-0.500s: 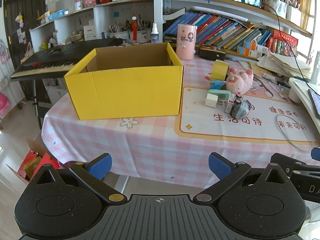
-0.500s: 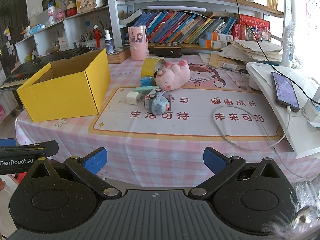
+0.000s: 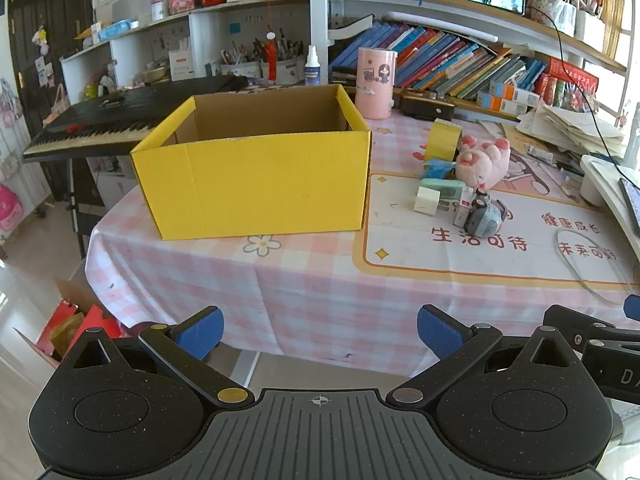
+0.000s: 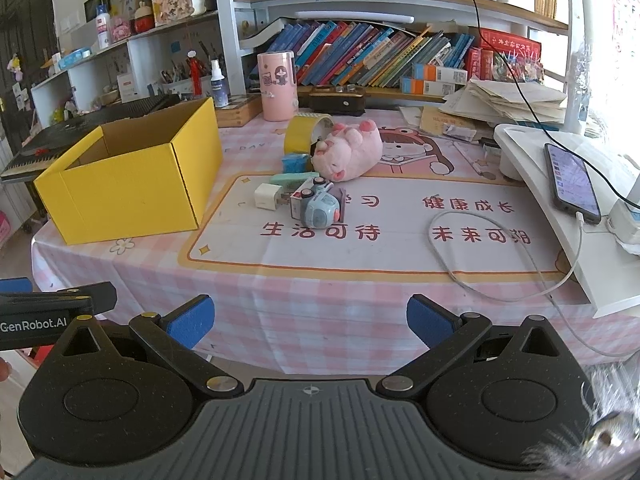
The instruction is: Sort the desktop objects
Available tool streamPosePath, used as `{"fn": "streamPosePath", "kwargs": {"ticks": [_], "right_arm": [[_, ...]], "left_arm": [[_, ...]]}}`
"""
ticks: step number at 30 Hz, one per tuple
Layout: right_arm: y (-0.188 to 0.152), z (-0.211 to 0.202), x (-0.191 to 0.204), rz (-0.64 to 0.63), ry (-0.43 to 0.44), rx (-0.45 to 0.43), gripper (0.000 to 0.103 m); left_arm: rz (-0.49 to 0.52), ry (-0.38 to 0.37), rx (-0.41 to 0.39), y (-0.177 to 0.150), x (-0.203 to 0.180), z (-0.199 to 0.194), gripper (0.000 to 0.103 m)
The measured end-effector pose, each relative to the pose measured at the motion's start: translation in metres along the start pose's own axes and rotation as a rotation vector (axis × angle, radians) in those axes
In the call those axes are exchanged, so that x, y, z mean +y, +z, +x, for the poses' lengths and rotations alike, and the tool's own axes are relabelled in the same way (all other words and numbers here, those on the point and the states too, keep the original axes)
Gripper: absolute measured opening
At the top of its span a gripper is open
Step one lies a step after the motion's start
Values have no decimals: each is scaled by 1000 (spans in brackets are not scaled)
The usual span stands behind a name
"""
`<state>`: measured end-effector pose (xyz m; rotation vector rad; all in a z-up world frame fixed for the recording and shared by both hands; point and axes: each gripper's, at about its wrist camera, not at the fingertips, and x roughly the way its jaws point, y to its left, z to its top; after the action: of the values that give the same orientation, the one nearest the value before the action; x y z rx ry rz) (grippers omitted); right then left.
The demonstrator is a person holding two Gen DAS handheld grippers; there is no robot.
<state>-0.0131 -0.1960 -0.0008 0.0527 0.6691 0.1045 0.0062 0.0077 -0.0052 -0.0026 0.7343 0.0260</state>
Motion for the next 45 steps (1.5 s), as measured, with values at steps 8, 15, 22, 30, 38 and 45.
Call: {"fn": "streamPosePath", "kwargs": {"ticks": [8, 15, 22, 30, 38, 45], "right_arm": [[1, -2, -1, 2, -2, -1, 103], [-1, 2, 2, 1, -1, -2, 103], [-1, 2, 2, 1, -1, -1, 103], [-1, 2, 1, 0, 3, -3, 103], [-1, 1, 1, 0, 2, -3, 103], [-1, 1, 1, -1, 2, -3, 103]], "left_arm": [[1, 3, -2, 0, 2, 1, 103], [4, 6, -3, 1, 1, 0, 103], [0, 7, 7, 0, -1, 0, 103], [0, 14, 2, 1, -2, -1, 103], [0, 16, 2, 1, -2, -1, 103], [0, 18, 2, 1, -2, -1, 103]]}}
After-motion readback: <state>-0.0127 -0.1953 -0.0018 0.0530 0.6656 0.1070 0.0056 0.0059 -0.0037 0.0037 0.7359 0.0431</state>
